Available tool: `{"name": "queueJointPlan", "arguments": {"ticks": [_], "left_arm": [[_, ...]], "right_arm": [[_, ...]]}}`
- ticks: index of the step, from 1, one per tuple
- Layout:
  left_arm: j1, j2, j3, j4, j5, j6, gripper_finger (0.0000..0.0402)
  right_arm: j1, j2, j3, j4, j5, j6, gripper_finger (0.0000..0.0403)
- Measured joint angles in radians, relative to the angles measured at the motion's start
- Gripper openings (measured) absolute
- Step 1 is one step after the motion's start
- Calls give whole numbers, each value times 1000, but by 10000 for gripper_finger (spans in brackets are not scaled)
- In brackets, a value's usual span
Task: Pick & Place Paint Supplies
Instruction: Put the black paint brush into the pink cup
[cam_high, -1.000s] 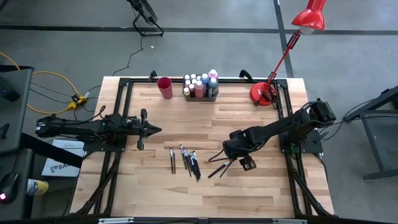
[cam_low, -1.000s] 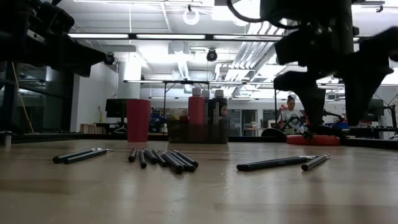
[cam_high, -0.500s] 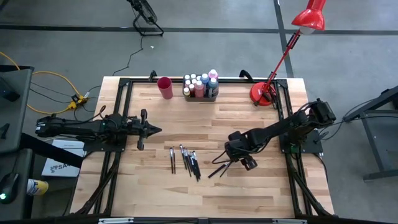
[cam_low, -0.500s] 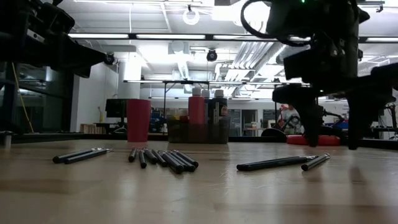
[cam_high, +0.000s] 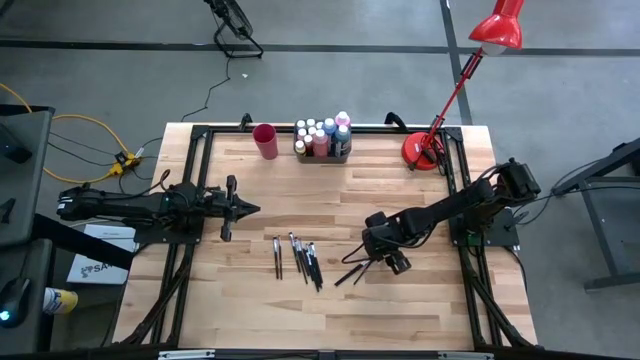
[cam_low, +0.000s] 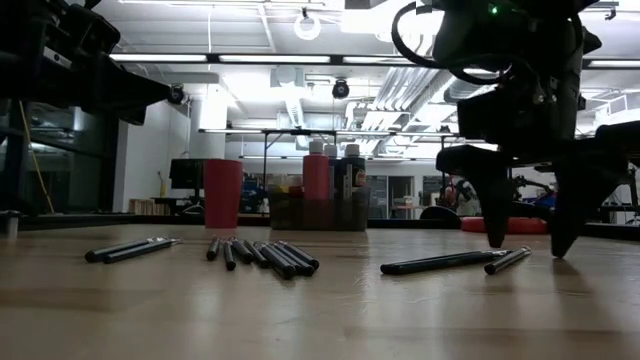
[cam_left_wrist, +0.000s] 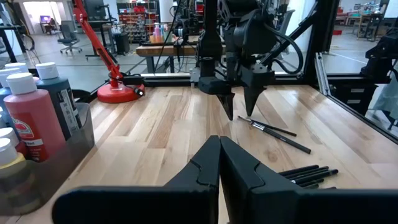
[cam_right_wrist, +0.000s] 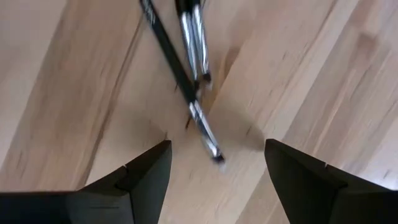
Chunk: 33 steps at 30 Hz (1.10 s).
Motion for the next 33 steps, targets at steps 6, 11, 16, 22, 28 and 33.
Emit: {"name": "queueJointPlan", "arguments": {"ticks": [6,11,16,22,28,33], "left_arm": [[0,0,0,0,0,0,3],[0,0,0,0,0,0,3],[0,0,0,0,0,0,3],[0,0,0,0,0,0,3],[0,0,0,0,-1,0,3],[0,0,0,0,-1,-1,3]], "right_arm": [[0,0,0,-1,-3,0,235],[0,0,0,-6,-29,1,180],[0,0,0,-7,-29,0,120],[0,0,0,-8,-29,-3,73],[0,-1,-17,1,-29,-16,60],[0,-3,-33,1,-26,-16,59]]}}
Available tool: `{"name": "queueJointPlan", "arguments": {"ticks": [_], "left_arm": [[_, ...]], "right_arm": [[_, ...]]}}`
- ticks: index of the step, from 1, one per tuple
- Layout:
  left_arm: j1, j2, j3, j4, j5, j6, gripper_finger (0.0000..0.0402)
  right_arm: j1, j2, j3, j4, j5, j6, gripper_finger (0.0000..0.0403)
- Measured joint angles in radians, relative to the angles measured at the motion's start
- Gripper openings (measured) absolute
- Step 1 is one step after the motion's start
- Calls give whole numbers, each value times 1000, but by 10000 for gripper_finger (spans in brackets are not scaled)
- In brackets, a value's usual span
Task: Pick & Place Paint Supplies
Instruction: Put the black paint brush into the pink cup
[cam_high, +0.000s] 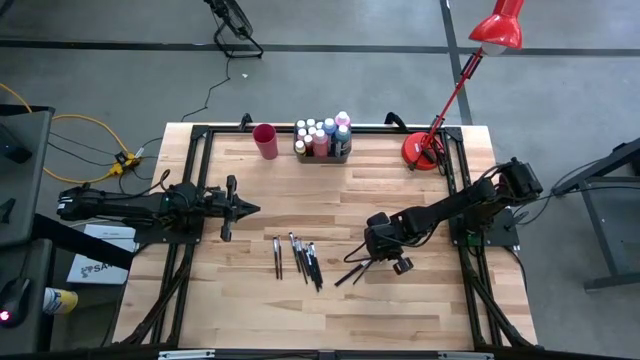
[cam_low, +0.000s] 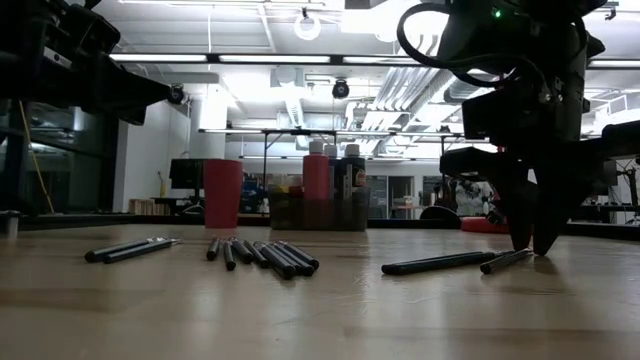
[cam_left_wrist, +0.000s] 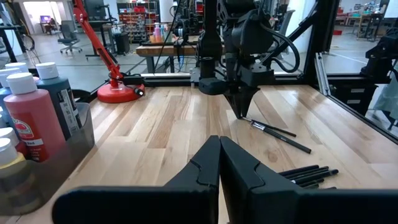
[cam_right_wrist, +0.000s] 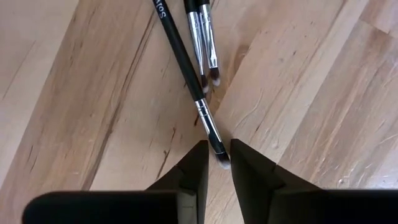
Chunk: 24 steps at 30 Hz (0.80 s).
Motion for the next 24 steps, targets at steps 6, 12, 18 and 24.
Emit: {"name": "queueJointPlan", "arguments": {"ticks": [6,12,18,24], "left_arm": [[0,0,0,0,0,0,3],[0,0,0,0,-1,0,3],[0,0,0,0,-3,0,3],[0,0,0,1,-3,0,3]], "right_arm": [[0,1,0,-3,0,6,54],[-1,2,-1,-6,-9,24,9],[-1,3,14,-37,-12,35,5],[1,8,86,-151,-39,58,4]]}}
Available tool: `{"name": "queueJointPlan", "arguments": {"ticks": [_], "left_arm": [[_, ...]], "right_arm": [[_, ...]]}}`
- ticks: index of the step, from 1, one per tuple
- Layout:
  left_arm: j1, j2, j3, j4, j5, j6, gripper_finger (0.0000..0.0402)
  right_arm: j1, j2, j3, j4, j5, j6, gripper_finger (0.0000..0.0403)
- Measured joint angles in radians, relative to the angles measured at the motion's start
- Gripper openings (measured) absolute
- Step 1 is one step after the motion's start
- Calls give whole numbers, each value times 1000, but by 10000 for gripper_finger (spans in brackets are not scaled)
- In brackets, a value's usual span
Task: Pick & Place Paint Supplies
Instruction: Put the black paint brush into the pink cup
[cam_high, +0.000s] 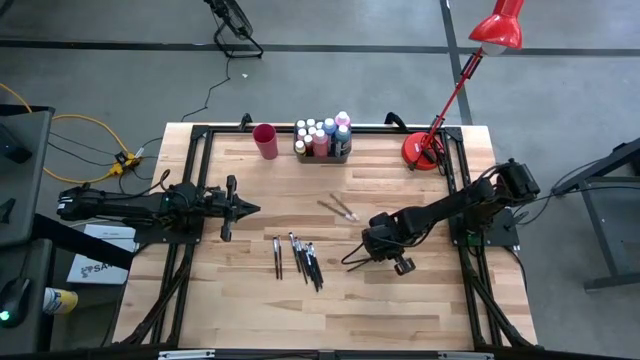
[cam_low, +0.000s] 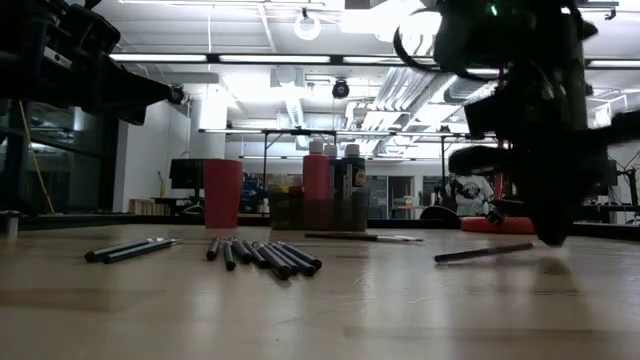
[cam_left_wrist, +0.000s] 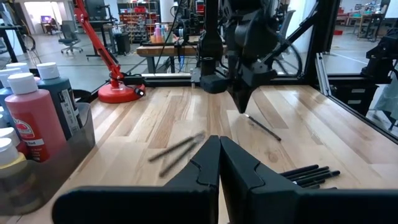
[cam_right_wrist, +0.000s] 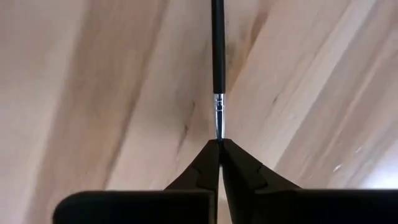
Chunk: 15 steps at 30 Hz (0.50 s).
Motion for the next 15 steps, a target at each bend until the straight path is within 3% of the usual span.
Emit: {"name": "queueJointPlan", "arguments": {"ticks": [7,15], "left_arm": [[0,0,0,2,0,0,3],[0,19,54,-9,-125,-75,3]], "right_arm": [[-1,-1,182,-263,65,17,4],[-4,-3,400,-568,369,-19,3]]}}
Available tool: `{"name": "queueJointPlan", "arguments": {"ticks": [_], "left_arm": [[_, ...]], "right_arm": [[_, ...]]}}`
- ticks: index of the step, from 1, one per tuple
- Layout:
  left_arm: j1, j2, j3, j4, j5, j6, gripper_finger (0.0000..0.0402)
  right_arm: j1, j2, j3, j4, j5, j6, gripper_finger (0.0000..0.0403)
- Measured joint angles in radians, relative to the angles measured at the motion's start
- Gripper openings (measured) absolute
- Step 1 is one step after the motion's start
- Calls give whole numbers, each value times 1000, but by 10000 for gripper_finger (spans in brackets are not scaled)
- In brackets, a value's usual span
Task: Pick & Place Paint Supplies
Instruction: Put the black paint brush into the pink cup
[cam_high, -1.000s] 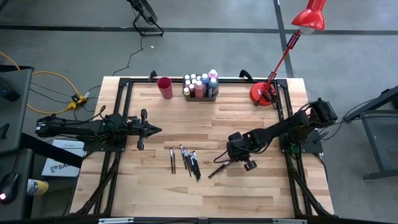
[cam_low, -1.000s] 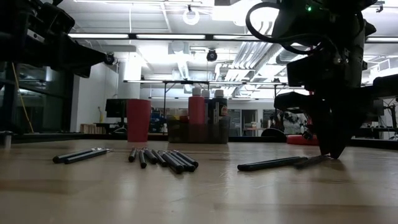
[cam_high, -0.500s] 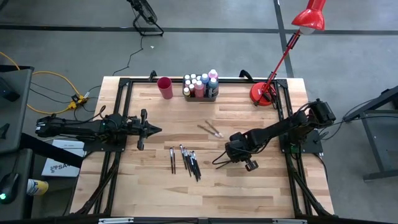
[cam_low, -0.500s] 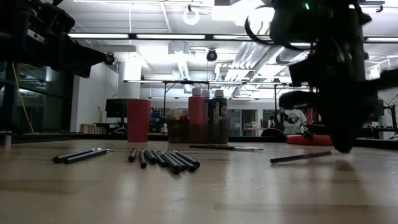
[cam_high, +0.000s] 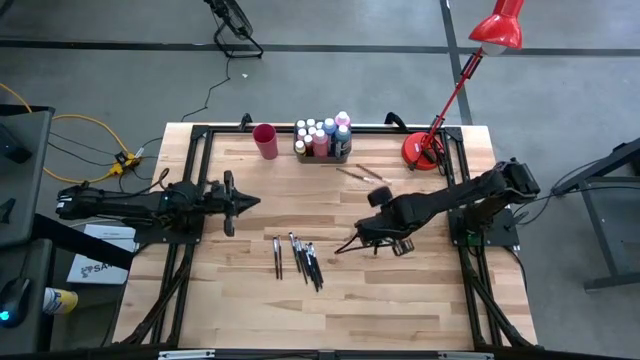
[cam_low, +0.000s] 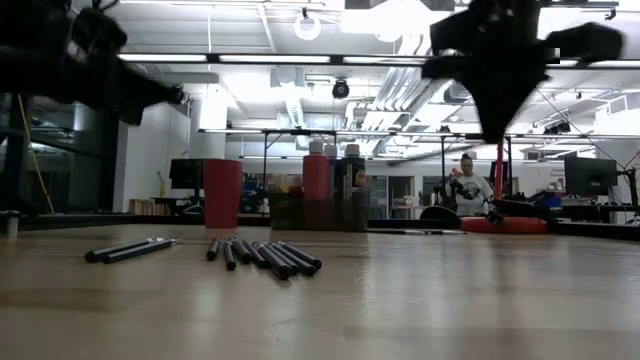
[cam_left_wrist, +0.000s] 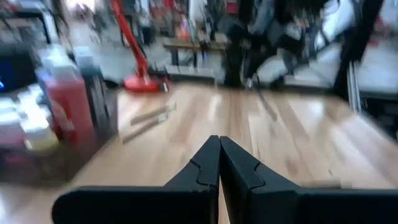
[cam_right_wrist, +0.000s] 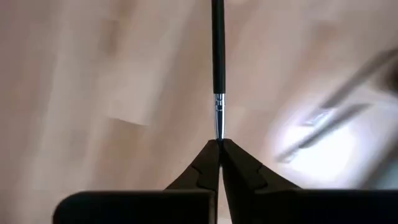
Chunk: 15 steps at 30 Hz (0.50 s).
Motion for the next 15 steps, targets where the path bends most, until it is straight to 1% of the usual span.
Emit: {"name": "queueJointPlan", "arguments": {"ticks": [3,6,8,11,15], "left_arm": [[0,22,38,16,-5,-3,3],[0,65,80,16,-4,-3,4],[0,106,114,16,0,-21,14],[0,181,177,16,2,-52,51],[0,297,283,9,-11,-114,132]], "right_arm": [[-3,0,49,-62,149,-59,3],[-4,-1,78,-52,282,-166,3],[-5,-1,85,-42,379,-261,3],[-12,-2,91,37,495,-415,3],[-26,-2,91,200,635,-611,3]]}}
